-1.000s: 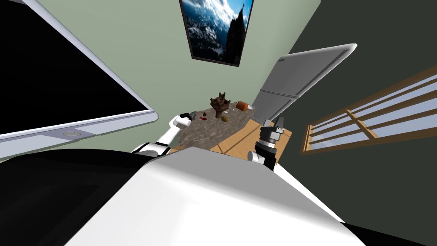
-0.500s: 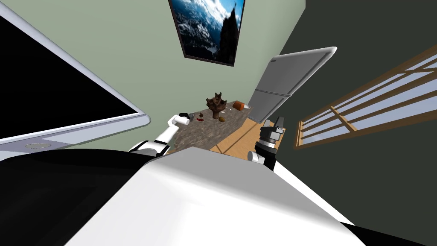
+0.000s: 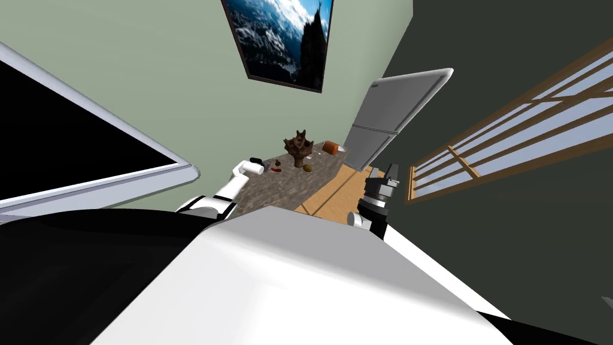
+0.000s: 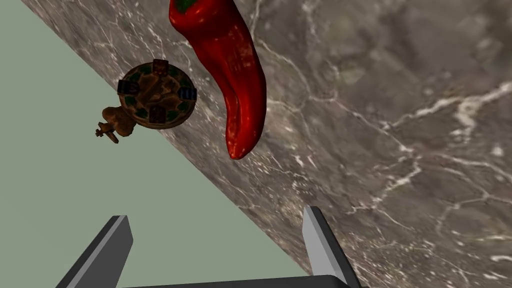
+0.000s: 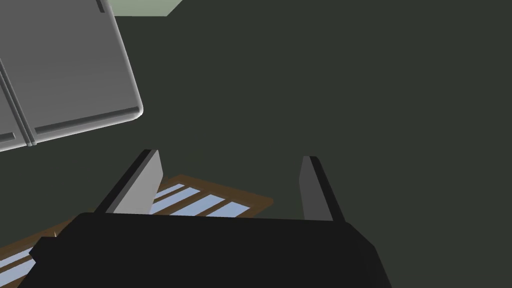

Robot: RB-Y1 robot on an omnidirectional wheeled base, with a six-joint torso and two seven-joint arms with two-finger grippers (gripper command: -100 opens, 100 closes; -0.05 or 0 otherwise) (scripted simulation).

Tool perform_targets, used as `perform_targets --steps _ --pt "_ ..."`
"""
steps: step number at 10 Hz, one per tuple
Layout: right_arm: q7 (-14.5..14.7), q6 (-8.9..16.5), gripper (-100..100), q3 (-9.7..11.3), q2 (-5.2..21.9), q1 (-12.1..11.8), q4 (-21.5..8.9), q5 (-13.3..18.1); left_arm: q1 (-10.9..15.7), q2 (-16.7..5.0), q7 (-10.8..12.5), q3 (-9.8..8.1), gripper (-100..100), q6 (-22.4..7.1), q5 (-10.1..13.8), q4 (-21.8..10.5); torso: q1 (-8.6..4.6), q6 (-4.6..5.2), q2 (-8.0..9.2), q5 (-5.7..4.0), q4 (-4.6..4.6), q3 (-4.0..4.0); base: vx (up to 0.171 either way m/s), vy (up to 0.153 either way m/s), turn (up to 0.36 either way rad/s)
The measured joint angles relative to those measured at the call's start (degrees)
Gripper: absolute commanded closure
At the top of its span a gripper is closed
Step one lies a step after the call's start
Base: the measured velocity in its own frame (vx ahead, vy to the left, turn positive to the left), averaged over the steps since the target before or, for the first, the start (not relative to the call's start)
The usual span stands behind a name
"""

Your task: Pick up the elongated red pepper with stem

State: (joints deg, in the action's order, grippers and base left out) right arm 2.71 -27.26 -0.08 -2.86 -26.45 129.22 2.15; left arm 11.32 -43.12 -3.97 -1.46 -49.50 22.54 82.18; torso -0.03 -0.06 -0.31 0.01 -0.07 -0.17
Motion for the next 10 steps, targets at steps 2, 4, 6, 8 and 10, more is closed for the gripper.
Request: perform_targets --steps 2,4,6,8,10 --pt "0.00 0.00 0 0.00 0.00 0.00 0.00 0.00 0.05 -0.02 -0.10 0.39 -100 -2.15 0.44 -1.62 -0.02 -0.01 -0.05 0.00 -0.02 -0.03 0.054 -0.018 -0.124" --pt "0.00 0.00 0 0.00 0.00 0.00 0.00 0.00 0.35 -0.06 -0.24 0.68 0 -3.34 0.97 -2.84 -0.02 -0.04 0.05 -0.01 0.01 0.03 0.011 -0.005 -0.013" --pt "0.00 0.00 0 0.00 0.00 0.00 0.00 0.00 0.29 0.41 -0.31 0.68 -100 -2.52 0.59 -3.69 0.11 -0.02 0.07 0.02 0.02 0.04 0.042 0.035 -0.042" --pt "0.00 0.00 0 -0.01 0.00 0.00 0.00 0.00 0.35 1.03 -0.34 0.76 100 -1.30 -0.01 -4.71 0.12 -0.04 0.08 0.03 0.01 0.04 0.010 0.011 -0.004" --pt "0.00 0.00 0 0.00 0.00 0.00 0.00 0.00 0.30 1.01 -0.35 0.77 100 -1.38 -0.02 -4.73 0.01 0.02 0.13 0.00 0.05 0.09 0.002 0.001 -0.007"
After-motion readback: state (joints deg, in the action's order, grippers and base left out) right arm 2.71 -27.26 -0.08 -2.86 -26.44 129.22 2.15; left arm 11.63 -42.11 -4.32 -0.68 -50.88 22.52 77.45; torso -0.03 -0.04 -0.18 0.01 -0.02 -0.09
